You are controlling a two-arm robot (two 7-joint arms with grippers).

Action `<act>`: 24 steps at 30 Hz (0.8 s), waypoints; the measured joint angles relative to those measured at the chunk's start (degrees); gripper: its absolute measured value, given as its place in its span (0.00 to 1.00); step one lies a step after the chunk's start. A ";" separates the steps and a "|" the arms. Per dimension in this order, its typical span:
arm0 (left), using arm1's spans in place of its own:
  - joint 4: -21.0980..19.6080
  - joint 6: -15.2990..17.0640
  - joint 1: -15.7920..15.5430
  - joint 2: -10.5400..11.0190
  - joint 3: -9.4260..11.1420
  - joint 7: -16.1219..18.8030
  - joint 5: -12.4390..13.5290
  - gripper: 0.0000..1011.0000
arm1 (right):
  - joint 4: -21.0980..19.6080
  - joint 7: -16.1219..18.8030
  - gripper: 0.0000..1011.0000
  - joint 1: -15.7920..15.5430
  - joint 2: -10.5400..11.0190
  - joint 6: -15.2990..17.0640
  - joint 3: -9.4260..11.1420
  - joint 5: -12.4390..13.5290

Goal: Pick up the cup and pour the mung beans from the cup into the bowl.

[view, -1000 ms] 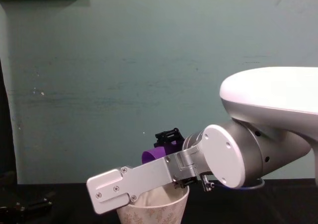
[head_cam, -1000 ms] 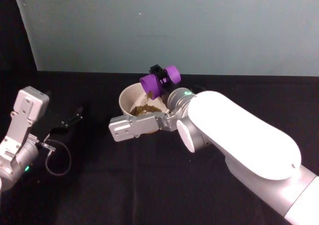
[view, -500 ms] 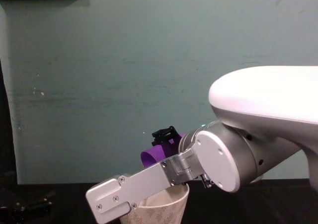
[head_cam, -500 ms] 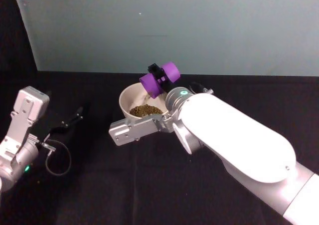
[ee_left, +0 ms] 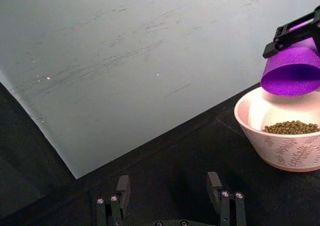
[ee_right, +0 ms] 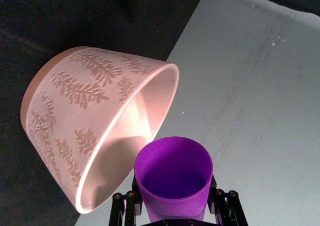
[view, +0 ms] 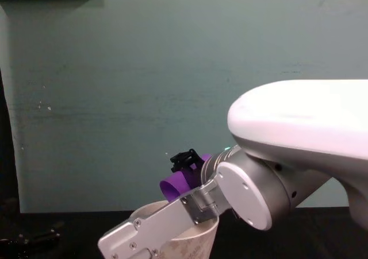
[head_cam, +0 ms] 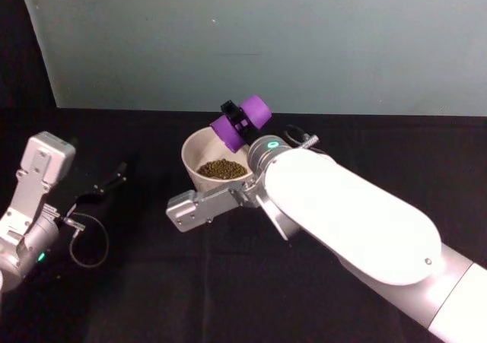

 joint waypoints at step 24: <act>0.00 0.00 0.00 0.00 0.00 0.00 0.00 1.00 | -0.33 0.81 0.72 2.05 2.02 -0.35 -10.47 -18.16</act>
